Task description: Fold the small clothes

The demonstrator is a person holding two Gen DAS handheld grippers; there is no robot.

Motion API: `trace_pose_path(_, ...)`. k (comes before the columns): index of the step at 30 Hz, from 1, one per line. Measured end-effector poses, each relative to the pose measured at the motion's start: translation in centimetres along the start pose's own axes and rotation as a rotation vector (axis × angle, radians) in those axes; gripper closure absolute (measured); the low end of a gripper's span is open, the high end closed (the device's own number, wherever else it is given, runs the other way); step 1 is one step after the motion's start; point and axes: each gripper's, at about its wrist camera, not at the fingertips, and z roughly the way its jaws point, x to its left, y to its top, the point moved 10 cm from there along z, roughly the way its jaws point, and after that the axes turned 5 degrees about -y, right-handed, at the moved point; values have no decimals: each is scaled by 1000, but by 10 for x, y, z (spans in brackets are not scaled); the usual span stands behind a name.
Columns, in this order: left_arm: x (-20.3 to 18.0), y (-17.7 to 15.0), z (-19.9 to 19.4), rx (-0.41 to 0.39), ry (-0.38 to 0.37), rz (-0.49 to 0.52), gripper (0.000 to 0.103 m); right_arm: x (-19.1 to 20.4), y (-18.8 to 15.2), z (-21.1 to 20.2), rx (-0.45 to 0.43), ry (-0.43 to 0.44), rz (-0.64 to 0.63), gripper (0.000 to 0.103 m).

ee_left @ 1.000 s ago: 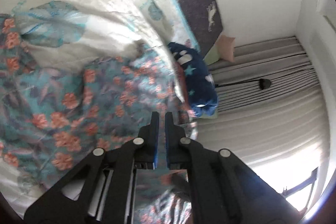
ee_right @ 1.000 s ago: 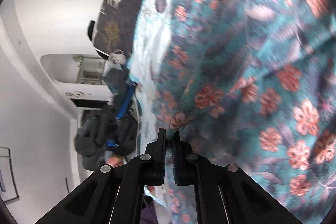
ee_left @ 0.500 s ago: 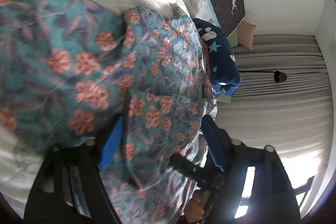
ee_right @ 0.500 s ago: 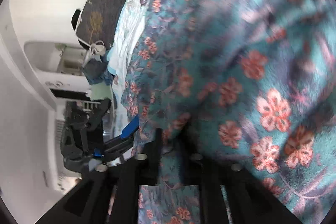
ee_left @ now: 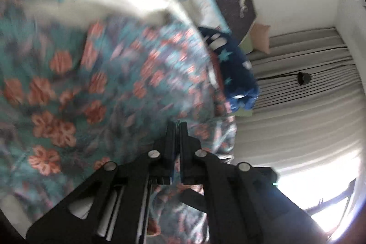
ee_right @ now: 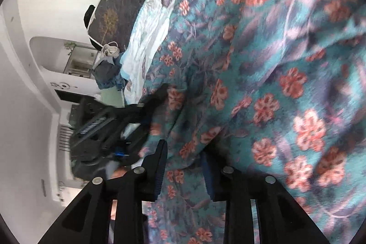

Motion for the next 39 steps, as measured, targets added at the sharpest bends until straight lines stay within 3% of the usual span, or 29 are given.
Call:
trace_pose_path(3, -14, 14, -27, -64, 0, 44, 100, 0, 4, -3, -6, 29, 33, 95)
trace_pose_path(7, -22, 27, -52, -122, -20, 59, 100, 6, 8, -9, -58, 32, 25, 98)
trace_pose_path(10, -14, 32, -64, -147, -9, 48, 100, 16, 4, -7, -51, 54, 25, 98)
trace_pose_path(16, 32, 41, -64, -172, 35, -40, 100, 13, 0, 14, -23, 8, 41, 94)
trace_pose_path(19, 66, 38, -54, -153, 63, -124, 100, 5, -5, 22, 35, 3, 59, 93)
trace_pose_path(20, 69, 36, -52, -149, 55, -140, 100, 7, -8, 16, 55, -22, 35, 91)
trace_pose_path(21, 73, 34, -52, -148, 41, -156, 100, 9, -9, 9, 63, -40, 5, 82)
trace_pose_path(22, 75, 33, -53, -151, 27, -170, 100, 16, -8, -7, 55, -70, -75, 67)
trace_pose_path(24, 73, 34, -59, -165, 29, -151, 100, 26, 2, -49, -18, -169, -257, 47)
trace_pose_path(27, 68, 36, -69, -190, 73, -98, 100, 24, 38, -110, -163, -262, -365, 45)
trace_pose_path(28, 65, 36, -70, -191, 72, -86, 100, 12, 58, -132, -217, -317, -361, 44)
trace_pose_path(30, 61, 36, -68, -182, 60, -85, 100, -20, 88, -149, -238, -418, -320, 44)
trace_pose_path(33, 58, 34, -61, -160, 67, -73, 100, -75, 100, -143, -161, -543, -278, 44)
trace_pose_path(36, 51, 30, -56, -149, 92, -36, 100, -103, 67, -118, 1, -646, -456, 46)
trace_pose_path(37, 48, 29, -56, -143, 99, -24, 100, -110, 55, -116, 22, -702, -552, 47)
trace_pose_path(39, 38, 23, -56, -126, 113, 7, 98, -111, 48, -124, 19, -723, -605, 47)
